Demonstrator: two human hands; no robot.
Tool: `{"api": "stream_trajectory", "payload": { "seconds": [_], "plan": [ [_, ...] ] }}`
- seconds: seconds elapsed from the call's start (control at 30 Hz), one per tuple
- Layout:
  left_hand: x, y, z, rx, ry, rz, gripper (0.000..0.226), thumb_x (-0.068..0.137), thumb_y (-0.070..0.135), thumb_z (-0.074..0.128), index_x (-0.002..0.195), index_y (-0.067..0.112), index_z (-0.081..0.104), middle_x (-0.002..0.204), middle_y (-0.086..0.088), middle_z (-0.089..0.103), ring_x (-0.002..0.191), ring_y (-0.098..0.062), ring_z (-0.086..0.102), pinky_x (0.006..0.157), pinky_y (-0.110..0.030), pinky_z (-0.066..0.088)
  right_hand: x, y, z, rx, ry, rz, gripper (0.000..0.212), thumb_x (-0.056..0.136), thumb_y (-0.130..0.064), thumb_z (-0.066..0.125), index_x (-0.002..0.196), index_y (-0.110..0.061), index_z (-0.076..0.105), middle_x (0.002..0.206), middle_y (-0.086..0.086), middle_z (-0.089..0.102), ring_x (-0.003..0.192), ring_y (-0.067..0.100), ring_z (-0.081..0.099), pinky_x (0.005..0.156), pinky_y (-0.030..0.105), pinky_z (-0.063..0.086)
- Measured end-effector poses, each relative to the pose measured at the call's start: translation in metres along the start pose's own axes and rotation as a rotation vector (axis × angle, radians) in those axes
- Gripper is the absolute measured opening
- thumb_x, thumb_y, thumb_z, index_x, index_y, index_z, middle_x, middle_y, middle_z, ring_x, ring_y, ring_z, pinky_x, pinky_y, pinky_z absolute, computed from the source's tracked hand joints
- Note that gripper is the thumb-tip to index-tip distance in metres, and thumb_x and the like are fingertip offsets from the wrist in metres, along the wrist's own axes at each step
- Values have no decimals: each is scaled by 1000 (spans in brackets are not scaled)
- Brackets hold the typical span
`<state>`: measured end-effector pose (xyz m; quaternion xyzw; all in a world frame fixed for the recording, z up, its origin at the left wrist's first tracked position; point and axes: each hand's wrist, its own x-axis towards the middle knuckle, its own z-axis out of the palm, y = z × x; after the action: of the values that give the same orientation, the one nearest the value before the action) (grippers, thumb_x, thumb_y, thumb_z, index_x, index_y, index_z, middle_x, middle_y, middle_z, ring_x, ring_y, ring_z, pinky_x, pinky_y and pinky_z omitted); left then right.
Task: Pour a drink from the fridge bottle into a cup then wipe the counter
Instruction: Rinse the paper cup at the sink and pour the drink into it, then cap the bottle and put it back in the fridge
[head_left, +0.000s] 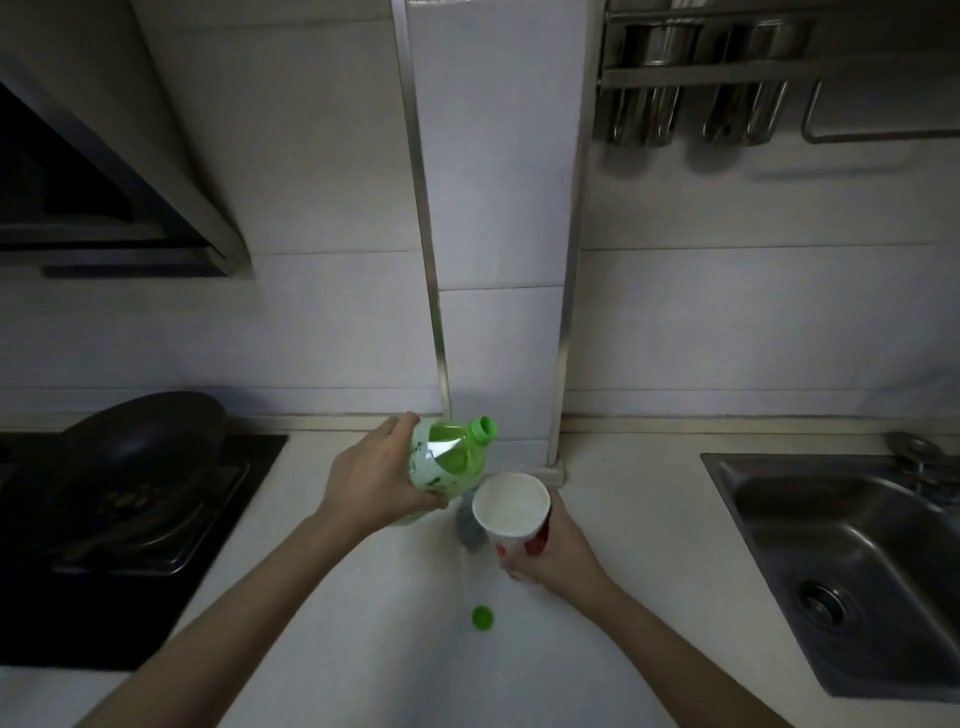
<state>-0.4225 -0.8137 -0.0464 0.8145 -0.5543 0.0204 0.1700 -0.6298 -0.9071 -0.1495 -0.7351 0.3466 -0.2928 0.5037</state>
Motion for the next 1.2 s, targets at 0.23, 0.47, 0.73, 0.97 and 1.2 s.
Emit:
{"api": "stream_trajectory", "payload": {
  "seconds": [0.23,0.47,0.73,0.97,1.2],
  "plan": [
    [-27,-9,68,-413,-28,-296,67,48,46,88,97,26,46,92,10,61,84,-16,61,67,-32,50,1,23,5,12,22,140,76,59,-1,85,120,-18,43,114,-2,56,104,14,55,69,8,44],
    [-59,-22,128,-664,-7,-404,73,46,30,96,102,21,50,98,5,64,89,-16,63,66,-25,48,-6,63,22,-9,76,234,74,60,3,84,120,-9,43,113,4,57,103,20,56,69,15,44],
    [-86,-39,163,-789,32,-464,76,46,28,98,105,21,50,100,5,65,89,-13,62,70,-24,52,-19,102,44,94,239,260,79,61,8,83,126,-3,40,116,6,53,105,19,52,83,27,42],
    [-90,-47,165,-884,-33,-406,86,51,20,97,117,21,40,109,7,60,94,-2,59,67,-8,48,-31,111,67,18,346,270,76,59,5,84,122,1,41,116,11,53,104,22,55,81,33,46],
    [-87,-53,153,-940,-96,-259,117,49,39,95,141,35,23,135,7,47,120,-8,53,99,-33,52,-63,88,87,-129,700,449,18,78,4,66,93,3,56,84,18,57,86,39,59,71,37,44]
  ]
}}
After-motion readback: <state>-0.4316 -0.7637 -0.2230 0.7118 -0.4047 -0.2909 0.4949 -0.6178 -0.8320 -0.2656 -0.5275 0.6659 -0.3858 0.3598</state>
